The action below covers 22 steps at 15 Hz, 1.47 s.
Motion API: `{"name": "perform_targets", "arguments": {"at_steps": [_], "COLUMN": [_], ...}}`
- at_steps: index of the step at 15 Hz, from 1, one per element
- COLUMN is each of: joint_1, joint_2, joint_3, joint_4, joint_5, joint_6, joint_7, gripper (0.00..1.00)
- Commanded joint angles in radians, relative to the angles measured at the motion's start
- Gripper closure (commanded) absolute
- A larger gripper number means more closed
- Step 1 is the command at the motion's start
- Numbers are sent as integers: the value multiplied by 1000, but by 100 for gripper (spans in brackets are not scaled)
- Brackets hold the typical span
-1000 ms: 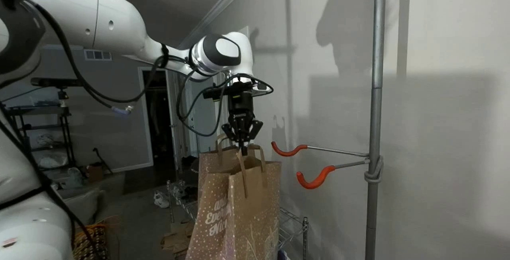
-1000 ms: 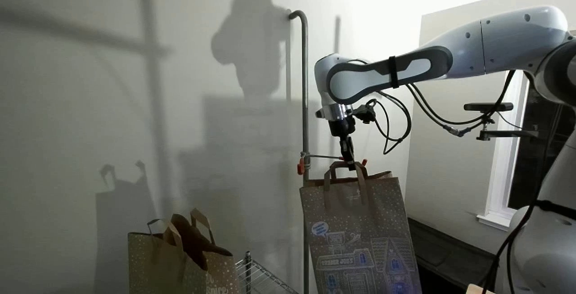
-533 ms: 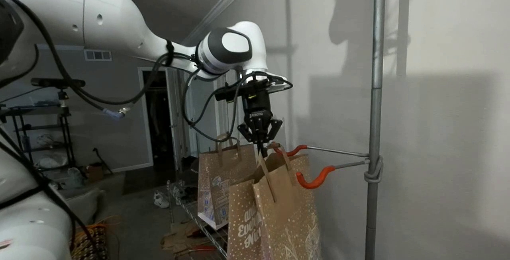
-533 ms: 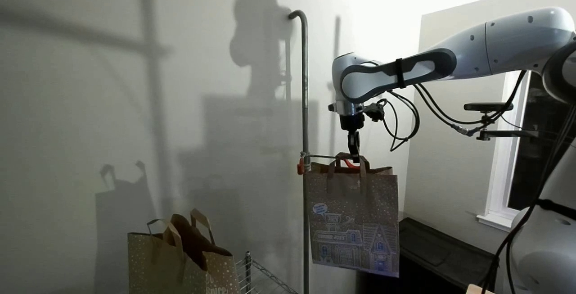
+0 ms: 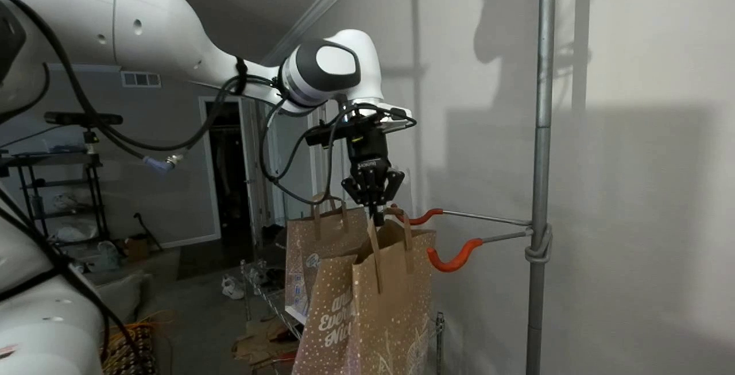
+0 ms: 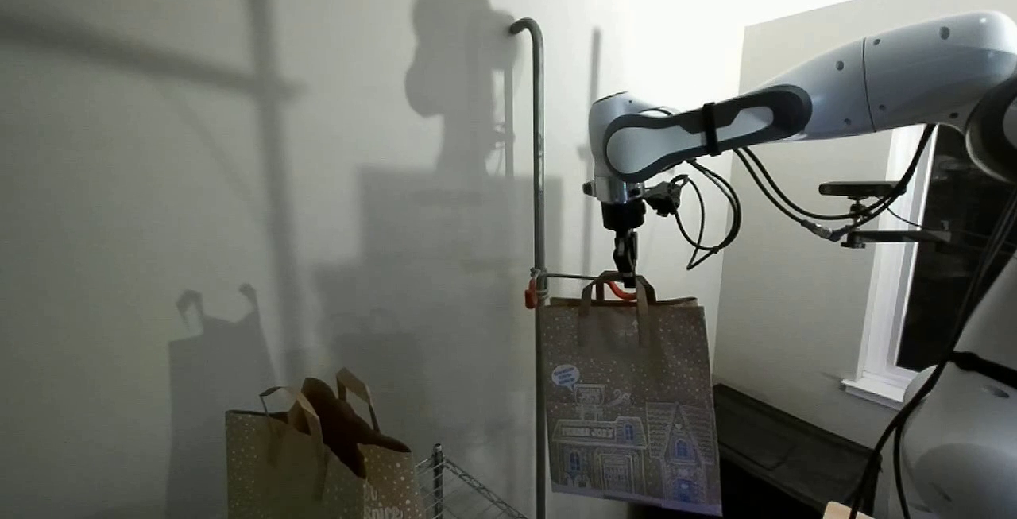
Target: Hang the paper bags on the stand.
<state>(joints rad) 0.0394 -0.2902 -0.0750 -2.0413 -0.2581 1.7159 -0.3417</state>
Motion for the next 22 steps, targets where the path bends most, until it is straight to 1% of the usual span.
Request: {"name": "perform_targets", "arguments": {"at_steps": [1, 2, 4, 8, 12, 15, 17, 20, 22], "joint_1": [-9, -15, -19, -24, -24, -28, -34, -50, -60], "joint_2": [-48, -54, -62, -44, -9, 12, 25, 46, 57], "joint_3": [-29, -41, -71, -120, -156, -186, -196, -205, -207], "joint_4": [-33, -31, -24, -5, 9, 9, 11, 24, 35], "joint_5": [-18, -37, -67, -55, -11, 57, 99, 149, 169], "joint_6": [39, 30, 49, 111, 190, 239, 246, 235, 229], "joint_7": [-198, -262, -390, -633, -870, -1058, -1163, -1278, -1327], "gripper": [95, 95, 95, 96, 96, 96, 96, 96, 96]}}
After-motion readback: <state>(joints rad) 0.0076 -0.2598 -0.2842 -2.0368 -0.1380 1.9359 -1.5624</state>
